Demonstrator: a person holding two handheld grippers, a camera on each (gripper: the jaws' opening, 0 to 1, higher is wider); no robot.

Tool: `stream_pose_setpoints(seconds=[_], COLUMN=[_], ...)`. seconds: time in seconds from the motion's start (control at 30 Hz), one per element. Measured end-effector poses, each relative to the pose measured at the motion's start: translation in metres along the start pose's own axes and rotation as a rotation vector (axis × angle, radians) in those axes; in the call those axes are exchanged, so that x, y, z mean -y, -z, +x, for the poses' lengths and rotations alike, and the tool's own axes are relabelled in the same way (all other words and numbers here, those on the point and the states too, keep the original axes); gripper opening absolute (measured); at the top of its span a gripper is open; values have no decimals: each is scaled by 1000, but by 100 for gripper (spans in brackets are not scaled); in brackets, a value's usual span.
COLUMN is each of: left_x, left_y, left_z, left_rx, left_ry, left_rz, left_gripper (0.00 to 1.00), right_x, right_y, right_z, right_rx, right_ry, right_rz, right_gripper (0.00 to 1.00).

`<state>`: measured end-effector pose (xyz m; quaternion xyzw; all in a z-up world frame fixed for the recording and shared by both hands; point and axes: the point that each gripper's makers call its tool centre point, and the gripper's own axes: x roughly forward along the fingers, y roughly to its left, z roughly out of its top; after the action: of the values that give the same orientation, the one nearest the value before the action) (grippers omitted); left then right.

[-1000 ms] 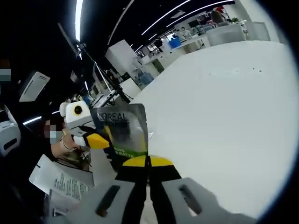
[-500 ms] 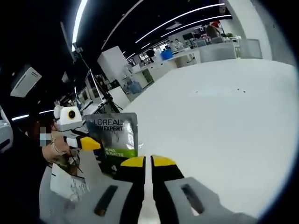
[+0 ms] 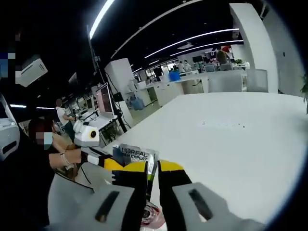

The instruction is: Arrange the skincare products in the storage area until every visible bottle or jar stands upright without overlapping.

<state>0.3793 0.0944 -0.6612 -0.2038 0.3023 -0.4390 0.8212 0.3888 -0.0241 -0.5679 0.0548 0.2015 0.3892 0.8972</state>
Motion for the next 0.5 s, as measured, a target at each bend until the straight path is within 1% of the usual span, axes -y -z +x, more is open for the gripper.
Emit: stream_pose_setpoints(seconds=[0.03, 0.1, 0.13, 0.27, 0.37, 0.4, 0.43, 0.5], left_x=[0, 0, 1, 4, 1, 0, 2, 1], left_y=[2, 8, 14, 27, 37, 40, 44, 47], left_z=[-1, -3, -5, -7, -8, -8, -9, -8], left_rx=[-4, -14, -29, -67, -92, -99, -113, -114], left_ry=[-3, -2, -4, 4, -11, -10, -1, 3], left_rz=[-11, -15, -27, -51, -63, -77, -111, -125], left_gripper=[0, 0, 0, 0, 0, 0, 0, 0], right_x=[-6, -10, -16, -32, -43, -49, -53, -64], right_y=[-2, -4, -6, -6, -3, 0, 1, 9], right_z=[-2, -4, -7, -11, -14, -15, -15, -15], right_rx=[6, 13, 22, 23, 17, 8, 3, -21], right_ry=[-2, -2, -7, -39, -43, -52, -57, -69], right_rz=[-6, -12, -16, -25, -45, -44, -46, -65], right_gripper=[8, 9, 9, 9, 9, 9, 9, 11])
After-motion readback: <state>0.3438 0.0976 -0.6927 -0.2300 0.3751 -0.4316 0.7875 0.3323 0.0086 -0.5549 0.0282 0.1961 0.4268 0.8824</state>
